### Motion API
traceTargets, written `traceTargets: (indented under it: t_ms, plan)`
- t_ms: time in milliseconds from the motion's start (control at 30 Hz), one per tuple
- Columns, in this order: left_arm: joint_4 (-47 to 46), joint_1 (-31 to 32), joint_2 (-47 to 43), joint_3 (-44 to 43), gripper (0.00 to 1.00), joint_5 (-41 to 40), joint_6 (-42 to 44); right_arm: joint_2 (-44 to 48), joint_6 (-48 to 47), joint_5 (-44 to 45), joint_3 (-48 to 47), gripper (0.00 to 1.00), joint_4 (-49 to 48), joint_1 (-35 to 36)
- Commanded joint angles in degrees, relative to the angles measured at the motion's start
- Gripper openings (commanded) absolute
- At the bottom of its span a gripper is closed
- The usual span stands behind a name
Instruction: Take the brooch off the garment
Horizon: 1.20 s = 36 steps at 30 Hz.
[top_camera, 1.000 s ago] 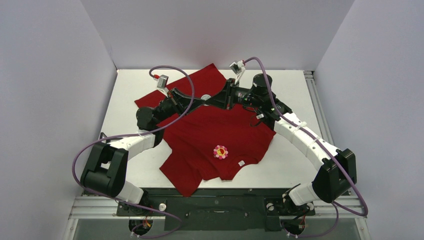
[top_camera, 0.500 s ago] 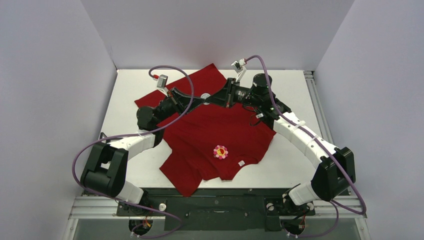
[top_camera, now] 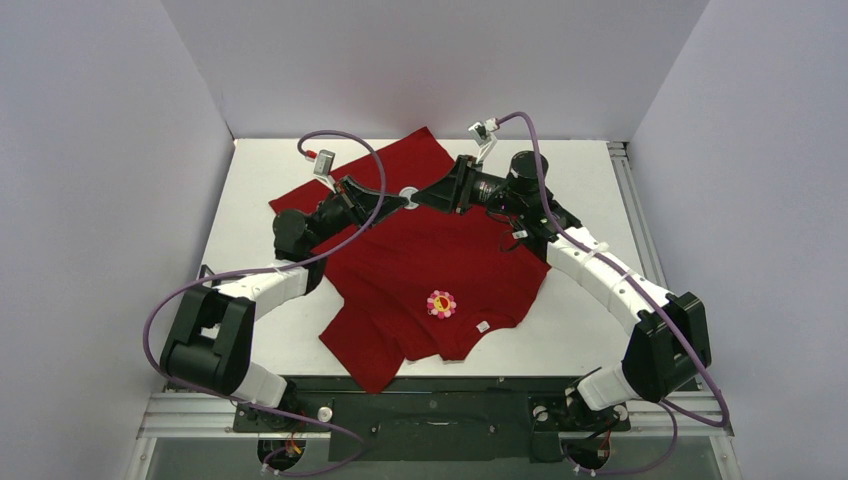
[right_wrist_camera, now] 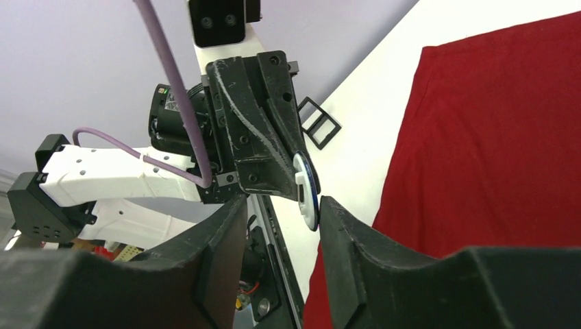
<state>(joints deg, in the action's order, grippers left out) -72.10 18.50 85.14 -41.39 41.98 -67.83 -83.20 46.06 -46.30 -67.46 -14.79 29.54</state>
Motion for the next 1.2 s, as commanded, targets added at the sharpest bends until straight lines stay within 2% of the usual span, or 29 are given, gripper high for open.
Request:
traceTargets:
  t_ms: [0,133,267,333,367,400,433,467,500,533,600,667,767,900,1000,1167]
  plan:
    - [1.7,-1.1,-2.1,-0.6,0.0,0.1,2.1,2.0,-0.4,-2.6,-0.7,0.42,-5.6,-0.4]
    - [4.3,-2.4,-2.6,-0.8,0.0,1.6,3.2,2.5,-4.3,-2.8,-1.6,0.5,-1.0,-0.7]
    - [12.7,-5.1,-3.7,-1.9,0.0,5.2,7.2,3.1,-10.8,-2.0,-2.6,0.6,6.3,-1.7]
    - [22.1,-7.1,-4.5,-3.7,0.0,7.7,12.1,3.5,-15.0,-1.3,-3.2,0.63,10.9,-2.5]
    - [31.3,-7.7,-5.3,-5.4,0.0,8.8,17.4,3.9,-16.2,-0.9,-3.4,0.65,13.4,-3.1]
    - [36.4,-8.9,-5.8,-6.6,0.0,9.0,20.8,4.1,-18.4,-0.6,-3.4,0.66,14.9,-3.3]
    - [47.8,-9.5,-6.6,-9.0,0.0,9.0,27.5,4.5,-19.4,-0.1,-3.5,0.68,17.1,-4.0]
    - [52.9,-10.7,-7.0,-10.2,0.0,8.8,31.4,4.7,-21.2,0.0,-3.5,0.68,18.0,-4.4]
    - [63.3,-11.2,-7.7,-12.6,0.0,7.6,39.1,5.1,-22.1,0.3,-3.6,0.68,19.8,-5.1]
    - [73.6,-12.1,-8.1,-13.8,0.0,6.7,42.7,5.3,-23.9,0.7,-3.7,0.69,20.8,-5.5]
    - [84.9,-13.3,-9.2,-16.8,0.0,2.7,55.4,5.4,-26.8,1.1,-4.3,0.69,23.6,-6.5]
    - [93.6,-14.4,-10.5,-19.0,0.0,-4.0,63.2,5.5,-29.4,1.7,-4.7,0.69,27.1,-7.4]
    - [101.0,-16.5,-13.1,-20.1,0.0,-11.3,69.9,5.4,-33.5,2.5,-4.9,0.69,30.0,-8.7]
    - [106.1,-18.2,-14.4,-20.8,0.0,-23.1,74.9,5.1,-37.7,4.0,-5.1,0.69,33.1,-9.2]
    - [108.5,-18.2,-14.7,-20.0,0.0,-35.2,78.6,4.7,-38.8,5.1,-5.2,0.69,33.7,-9.2]
    - [107.4,-20.8,-15.5,-16.5,0.0,-49.7,84.6,4.2,-40.6,6.3,-5.7,0.69,34.7,-9.2]
